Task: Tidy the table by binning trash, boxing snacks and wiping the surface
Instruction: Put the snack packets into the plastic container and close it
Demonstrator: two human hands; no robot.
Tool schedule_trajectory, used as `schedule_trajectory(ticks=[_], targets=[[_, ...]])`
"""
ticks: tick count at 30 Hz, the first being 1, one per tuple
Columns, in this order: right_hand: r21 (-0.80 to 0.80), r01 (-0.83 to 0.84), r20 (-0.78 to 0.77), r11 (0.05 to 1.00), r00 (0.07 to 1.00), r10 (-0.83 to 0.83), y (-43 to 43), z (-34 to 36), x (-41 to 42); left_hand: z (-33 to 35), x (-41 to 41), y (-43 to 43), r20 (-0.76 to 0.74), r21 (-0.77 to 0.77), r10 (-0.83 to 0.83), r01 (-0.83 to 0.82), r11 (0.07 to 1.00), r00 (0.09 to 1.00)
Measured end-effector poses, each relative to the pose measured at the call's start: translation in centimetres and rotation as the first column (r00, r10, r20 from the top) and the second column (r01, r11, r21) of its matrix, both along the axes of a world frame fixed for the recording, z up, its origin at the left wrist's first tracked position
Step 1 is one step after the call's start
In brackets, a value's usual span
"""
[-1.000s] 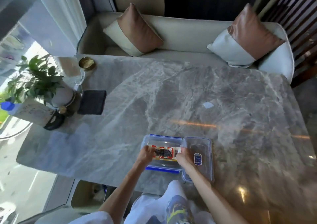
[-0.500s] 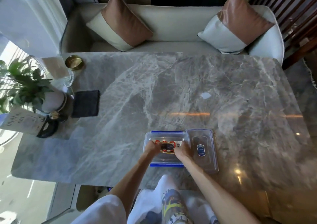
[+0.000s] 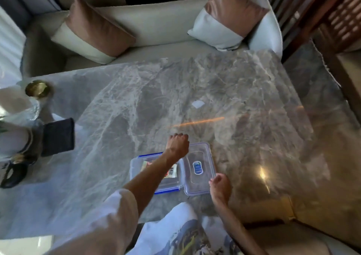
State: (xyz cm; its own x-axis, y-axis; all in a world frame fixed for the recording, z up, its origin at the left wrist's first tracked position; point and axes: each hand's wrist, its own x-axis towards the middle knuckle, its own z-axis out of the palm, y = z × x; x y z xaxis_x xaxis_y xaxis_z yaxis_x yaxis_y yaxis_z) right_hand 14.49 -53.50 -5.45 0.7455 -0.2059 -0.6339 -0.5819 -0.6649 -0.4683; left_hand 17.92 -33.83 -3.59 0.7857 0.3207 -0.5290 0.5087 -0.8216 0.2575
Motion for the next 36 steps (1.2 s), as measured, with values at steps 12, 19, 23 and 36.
schedule_trajectory(ticks=[12, 19, 23, 36], targets=[[0.284, 0.8, -0.602, 0.529, 0.578, -0.551, -2.2, -3.1, -2.8, -4.9, 1.4, -3.3, -0.201, -0.009, -0.054, 0.053, 0.999, 0.978], [0.429, 0.726, -0.226, 0.537, 0.662, -0.714, -2.3, -3.0, -0.3, -0.9, 2.7, -2.0, 0.175, -0.181, 0.019, 0.013, 0.983, 0.984], [0.552, 0.552, -0.043, 0.625, 0.768, -0.64, 0.3, -1.3, 3.7, 2.7, 1.8, 1.6, 0.312, -0.173, 0.171, -0.121, 0.977, 0.934], [0.487, -0.325, 0.158, 0.81, 0.945, 0.285, 13.4, -0.8, -1.2, 0.4, -22.1, 10.2, -0.072, -0.361, 0.853, -0.811, 0.461, 0.517]])
